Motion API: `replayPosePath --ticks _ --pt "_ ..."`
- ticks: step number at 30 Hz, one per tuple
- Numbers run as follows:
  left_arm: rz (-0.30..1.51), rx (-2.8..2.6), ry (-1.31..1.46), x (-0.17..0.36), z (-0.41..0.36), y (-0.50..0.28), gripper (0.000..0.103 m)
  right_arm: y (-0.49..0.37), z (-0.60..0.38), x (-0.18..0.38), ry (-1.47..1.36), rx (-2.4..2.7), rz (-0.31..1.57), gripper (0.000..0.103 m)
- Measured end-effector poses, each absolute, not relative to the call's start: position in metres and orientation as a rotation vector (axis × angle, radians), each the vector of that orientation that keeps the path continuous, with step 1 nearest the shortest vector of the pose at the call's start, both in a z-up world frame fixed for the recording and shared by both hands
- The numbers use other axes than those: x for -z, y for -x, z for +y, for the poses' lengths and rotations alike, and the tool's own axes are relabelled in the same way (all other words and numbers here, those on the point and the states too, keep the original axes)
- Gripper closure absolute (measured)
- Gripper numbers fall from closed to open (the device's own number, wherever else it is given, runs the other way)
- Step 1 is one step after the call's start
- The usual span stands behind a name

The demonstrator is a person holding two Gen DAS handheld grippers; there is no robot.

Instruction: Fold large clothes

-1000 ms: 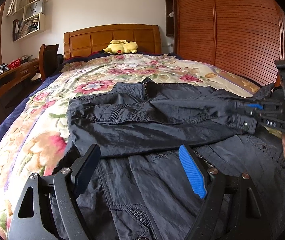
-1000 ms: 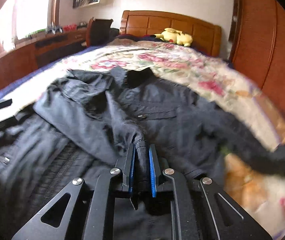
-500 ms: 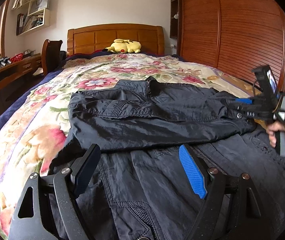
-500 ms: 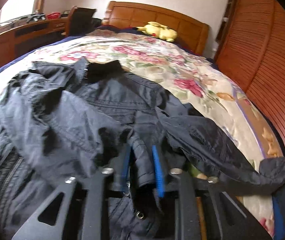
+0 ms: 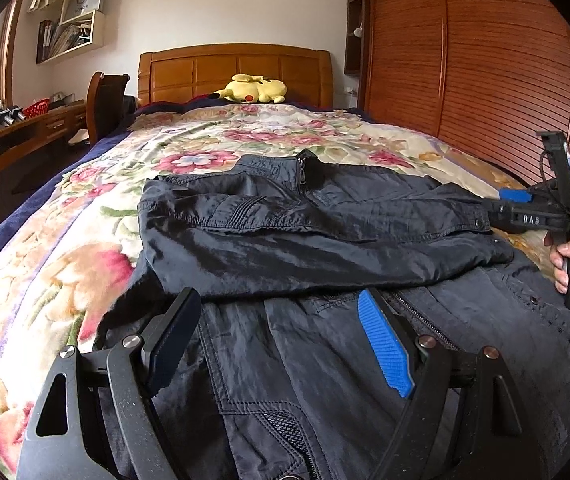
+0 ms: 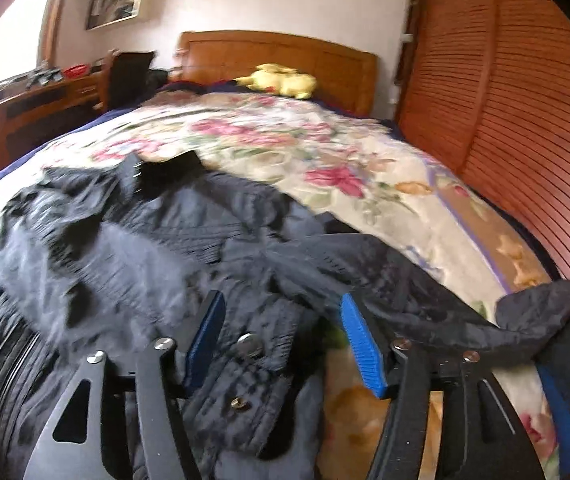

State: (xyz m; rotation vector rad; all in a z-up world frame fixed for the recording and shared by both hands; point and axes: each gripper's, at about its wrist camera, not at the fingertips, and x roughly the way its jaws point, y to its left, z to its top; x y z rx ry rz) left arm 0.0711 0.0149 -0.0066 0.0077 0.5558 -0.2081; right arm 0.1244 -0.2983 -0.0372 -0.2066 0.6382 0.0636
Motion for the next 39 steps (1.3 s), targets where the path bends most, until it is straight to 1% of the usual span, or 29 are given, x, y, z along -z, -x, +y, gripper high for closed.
replayPosePath --ticks 5,8,10,11,13,14,18,23,24,27,37,38,39 --pt "0.553 0.207 -0.009 0.007 0.016 -0.071 0.021 -0.141 -0.294 0.057 0.284 -0.074 0.73 0.038" --pt "0.551 0.205 -0.014 0.007 0.016 -0.07 0.021 -0.159 -0.302 0.068 0.265 -0.07 0.791 0.038" --pt "0.55 0.205 -0.015 0.007 0.017 -0.07 0.021 -0.169 -0.308 0.071 0.208 -0.102 0.82 0.05" --pt "0.551 0.206 -0.014 0.007 0.016 -0.07 0.021 -0.171 -0.31 0.071 0.188 -0.121 0.824 0.066" --pt "0.553 0.205 -0.016 0.007 0.016 -0.07 0.021 -0.174 -0.315 0.069 0.172 -0.16 0.818 0.083" --pt "0.554 0.205 -0.018 0.007 0.016 -0.07 0.021 -0.175 -0.316 0.068 0.179 -0.175 0.814 0.099" --pt "0.553 0.204 -0.026 0.007 0.013 -0.07 0.021 -0.167 -0.326 0.061 0.22 -0.101 0.745 0.1" --pt "0.552 0.204 -0.028 0.008 0.012 -0.07 0.021 -0.159 -0.325 0.058 0.23 -0.061 0.737 0.1" --pt "0.552 0.204 -0.028 0.008 0.012 -0.07 0.021 -0.158 -0.32 0.057 0.25 -0.047 0.727 0.103" --pt "0.552 0.204 -0.029 0.008 0.012 -0.07 0.021 -0.155 -0.317 0.049 0.264 -0.005 0.694 0.103" --pt "0.551 0.203 -0.035 0.008 0.011 -0.07 0.021 -0.128 -0.325 0.028 0.229 -0.015 0.669 0.103" --pt "0.553 0.203 -0.04 0.008 0.01 -0.07 0.021 -0.126 -0.33 0.026 0.237 -0.004 0.677 0.102" --pt "0.555 0.204 -0.045 0.008 0.009 -0.071 0.021 -0.124 -0.334 0.023 0.249 0.011 0.683 0.096"
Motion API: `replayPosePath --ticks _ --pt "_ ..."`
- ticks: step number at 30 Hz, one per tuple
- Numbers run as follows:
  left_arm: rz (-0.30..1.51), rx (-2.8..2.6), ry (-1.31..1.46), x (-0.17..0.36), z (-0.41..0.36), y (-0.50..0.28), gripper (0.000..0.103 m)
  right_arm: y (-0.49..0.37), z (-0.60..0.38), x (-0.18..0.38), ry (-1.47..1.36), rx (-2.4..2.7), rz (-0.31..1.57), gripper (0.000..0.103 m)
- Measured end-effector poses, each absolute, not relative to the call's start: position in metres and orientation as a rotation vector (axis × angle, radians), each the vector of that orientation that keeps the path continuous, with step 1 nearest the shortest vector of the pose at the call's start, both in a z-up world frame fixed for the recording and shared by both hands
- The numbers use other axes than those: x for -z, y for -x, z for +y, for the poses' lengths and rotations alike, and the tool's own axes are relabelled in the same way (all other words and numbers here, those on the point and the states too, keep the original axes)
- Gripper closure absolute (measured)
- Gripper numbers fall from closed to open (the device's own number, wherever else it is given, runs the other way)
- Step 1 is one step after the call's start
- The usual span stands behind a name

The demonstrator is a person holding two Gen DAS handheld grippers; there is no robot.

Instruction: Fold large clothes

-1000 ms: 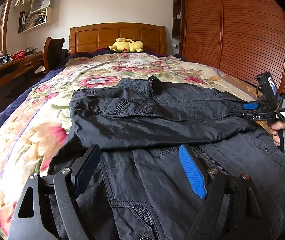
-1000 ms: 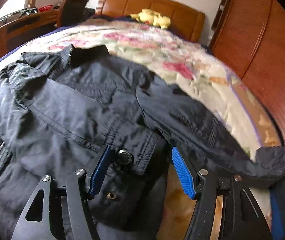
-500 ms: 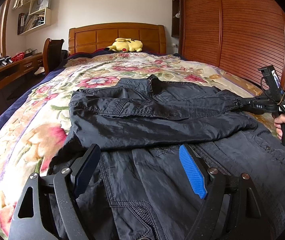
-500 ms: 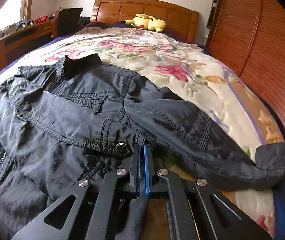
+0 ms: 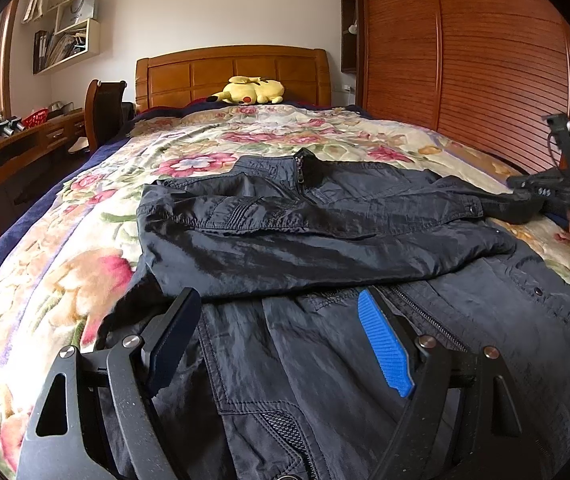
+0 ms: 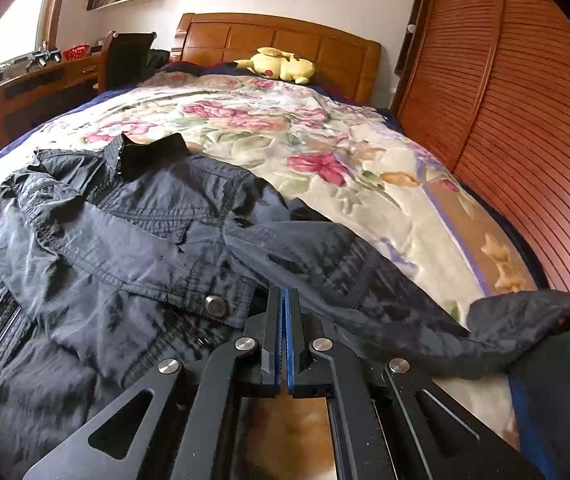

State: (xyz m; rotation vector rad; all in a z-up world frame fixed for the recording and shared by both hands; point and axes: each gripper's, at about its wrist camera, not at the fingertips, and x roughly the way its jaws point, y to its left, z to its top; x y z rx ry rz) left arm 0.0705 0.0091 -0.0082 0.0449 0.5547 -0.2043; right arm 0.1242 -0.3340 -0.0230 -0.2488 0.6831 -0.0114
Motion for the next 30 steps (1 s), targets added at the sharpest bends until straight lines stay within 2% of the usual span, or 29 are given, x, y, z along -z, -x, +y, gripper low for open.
replayPosePath --ticks 1,2,3,5,16,30 --pt "0.556 0.206 -0.051 0.008 0.008 -0.071 0.021 -0.121 -0.34 0.017 0.258 0.029 0.684 0.091" --pt "0.556 0.207 -0.056 0.009 0.007 -0.071 0.021 -0.119 -0.348 0.011 0.258 0.038 0.68 0.076" --pt "0.557 0.207 -0.061 0.009 0.006 -0.071 0.021 -0.117 -0.355 0.004 0.252 0.044 0.678 0.054" --pt "0.555 0.206 -0.068 0.009 0.005 -0.07 0.021 -0.112 -0.373 -0.01 0.232 0.073 0.66 0.036" --pt "0.554 0.205 -0.069 0.009 0.005 -0.069 0.021 -0.124 -0.477 -0.035 0.116 0.304 0.707 0.035" --pt "0.559 0.205 -0.07 0.011 0.004 -0.07 0.021 -0.175 -0.536 -0.004 -0.026 0.474 0.829 0.036"
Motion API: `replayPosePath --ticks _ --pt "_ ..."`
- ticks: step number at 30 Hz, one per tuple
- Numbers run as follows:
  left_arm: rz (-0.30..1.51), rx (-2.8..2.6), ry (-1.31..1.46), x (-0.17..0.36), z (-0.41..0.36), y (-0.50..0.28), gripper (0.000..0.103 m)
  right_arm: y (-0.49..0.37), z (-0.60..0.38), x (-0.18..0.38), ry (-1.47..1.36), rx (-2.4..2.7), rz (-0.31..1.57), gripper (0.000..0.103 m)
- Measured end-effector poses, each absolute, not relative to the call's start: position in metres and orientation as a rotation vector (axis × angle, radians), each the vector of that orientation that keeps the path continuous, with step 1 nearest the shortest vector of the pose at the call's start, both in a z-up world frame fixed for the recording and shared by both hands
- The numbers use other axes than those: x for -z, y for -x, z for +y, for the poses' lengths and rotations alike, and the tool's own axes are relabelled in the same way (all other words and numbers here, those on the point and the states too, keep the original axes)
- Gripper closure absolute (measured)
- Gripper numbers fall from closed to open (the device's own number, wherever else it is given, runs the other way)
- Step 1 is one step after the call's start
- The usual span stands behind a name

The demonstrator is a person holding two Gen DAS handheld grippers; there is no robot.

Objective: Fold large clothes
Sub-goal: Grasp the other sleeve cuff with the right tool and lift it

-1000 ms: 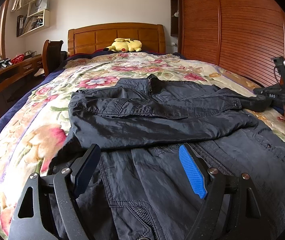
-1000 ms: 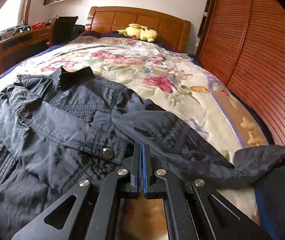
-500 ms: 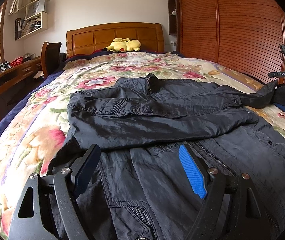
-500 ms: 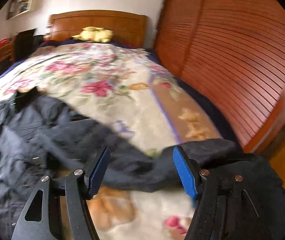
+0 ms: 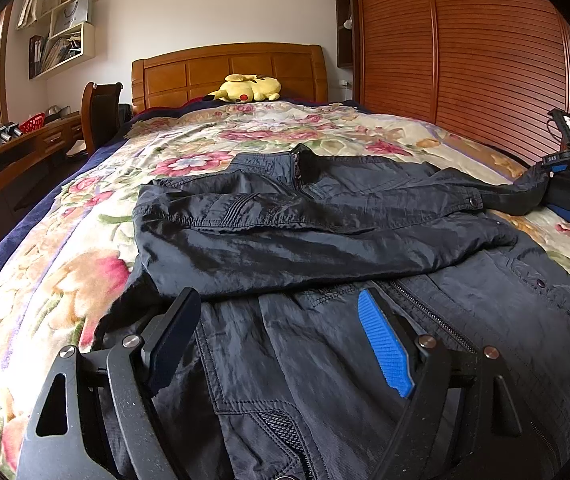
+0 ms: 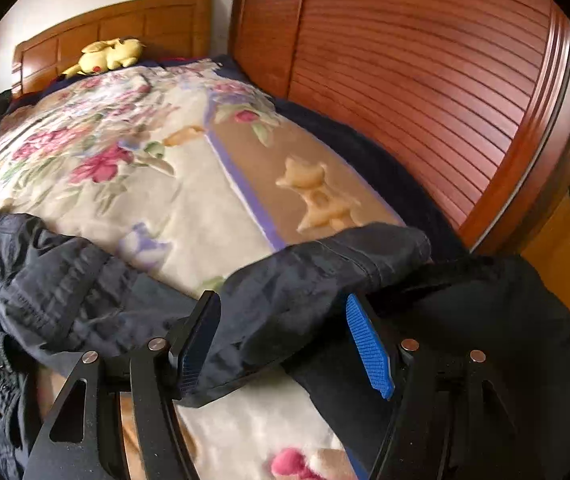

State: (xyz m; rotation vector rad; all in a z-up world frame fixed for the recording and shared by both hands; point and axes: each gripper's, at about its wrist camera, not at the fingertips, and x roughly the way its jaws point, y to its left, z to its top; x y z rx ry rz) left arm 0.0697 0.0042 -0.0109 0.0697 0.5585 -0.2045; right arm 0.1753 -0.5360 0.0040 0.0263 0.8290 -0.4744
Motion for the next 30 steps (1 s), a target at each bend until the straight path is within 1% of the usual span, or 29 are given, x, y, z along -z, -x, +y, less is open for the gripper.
replayPosePath --ticks 2,4,5,6,8,9,12,21,30 --pt "0.559 0.204 -0.07 0.011 0.004 -0.07 0.021 -0.181 -0.539 0.0 -0.035 0.487 0.843 0.036" --pt "0.558 0.204 -0.071 0.011 0.004 -0.07 0.021 -0.185 -0.54 0.005 -0.028 0.504 0.854 0.042" --pt "0.558 0.204 -0.071 0.011 0.004 -0.07 0.021 -0.187 -0.541 0.007 -0.024 0.503 0.859 0.051" --pt "0.558 0.204 -0.071 0.011 0.004 -0.07 0.021 -0.187 -0.541 0.008 -0.022 0.5 0.866 0.067" --pt "0.558 0.204 -0.071 0.011 0.004 -0.07 0.021 -0.19 -0.536 0.011 -0.005 0.47 0.878 0.089" --pt "0.558 0.204 -0.071 0.011 0.004 -0.07 0.021 -0.189 -0.529 0.008 0.025 0.459 0.854 0.092" --pt "0.556 0.204 -0.069 0.011 0.005 -0.069 0.021 -0.181 -0.508 -0.009 0.071 0.419 0.773 0.094" --pt "0.535 0.208 -0.074 0.006 0.003 -0.067 0.021 -0.149 -0.406 -0.088 0.17 0.206 0.552 0.095" --pt "0.491 0.213 -0.092 -0.01 0.009 -0.058 0.021 -0.109 -0.284 -0.122 0.296 -0.009 0.428 0.095"
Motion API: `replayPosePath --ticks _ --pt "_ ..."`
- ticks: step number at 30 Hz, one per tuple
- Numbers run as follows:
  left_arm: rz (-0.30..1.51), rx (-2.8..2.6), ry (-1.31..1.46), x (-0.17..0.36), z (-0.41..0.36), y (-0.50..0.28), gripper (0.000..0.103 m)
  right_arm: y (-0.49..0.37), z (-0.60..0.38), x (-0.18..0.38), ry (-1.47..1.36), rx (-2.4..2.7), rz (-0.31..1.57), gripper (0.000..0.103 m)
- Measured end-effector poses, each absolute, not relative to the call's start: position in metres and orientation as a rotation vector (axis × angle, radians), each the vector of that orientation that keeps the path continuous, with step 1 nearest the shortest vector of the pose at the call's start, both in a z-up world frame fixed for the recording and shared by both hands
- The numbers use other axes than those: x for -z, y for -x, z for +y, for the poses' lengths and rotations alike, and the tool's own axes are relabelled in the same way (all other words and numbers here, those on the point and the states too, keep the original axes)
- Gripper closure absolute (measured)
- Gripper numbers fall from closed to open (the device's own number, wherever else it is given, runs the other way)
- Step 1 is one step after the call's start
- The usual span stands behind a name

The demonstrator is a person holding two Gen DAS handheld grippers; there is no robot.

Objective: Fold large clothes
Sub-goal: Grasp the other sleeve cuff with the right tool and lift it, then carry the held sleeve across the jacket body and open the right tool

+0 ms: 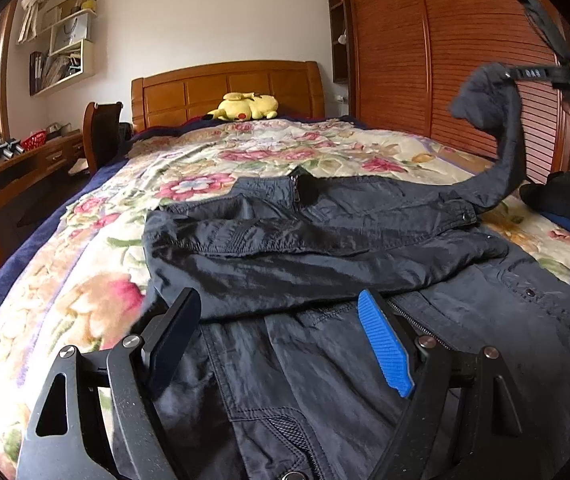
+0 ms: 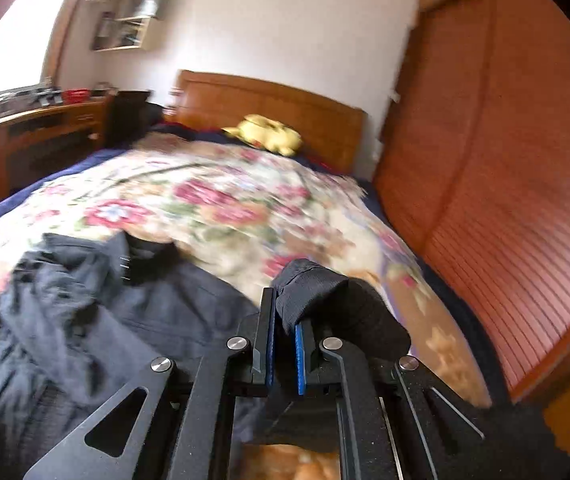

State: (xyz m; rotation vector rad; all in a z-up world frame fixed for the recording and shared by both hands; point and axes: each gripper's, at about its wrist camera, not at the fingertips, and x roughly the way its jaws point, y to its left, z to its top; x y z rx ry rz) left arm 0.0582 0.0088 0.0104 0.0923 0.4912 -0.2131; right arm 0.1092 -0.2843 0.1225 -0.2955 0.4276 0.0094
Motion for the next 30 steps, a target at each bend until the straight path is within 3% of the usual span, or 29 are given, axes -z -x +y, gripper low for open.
replayPosePath --ticks 11,30 --pt "0.468 0.195 -0.064 -0.024 0.044 -0.044 0.021 -0.093 -0.207 -0.13 0.342 -0.152 0.394 0.096" --pt "0.465 0.169 0.014 -0.028 0.078 -0.044 0.021 -0.07 -0.197 -0.114 0.348 -0.406 0.462 0.095"
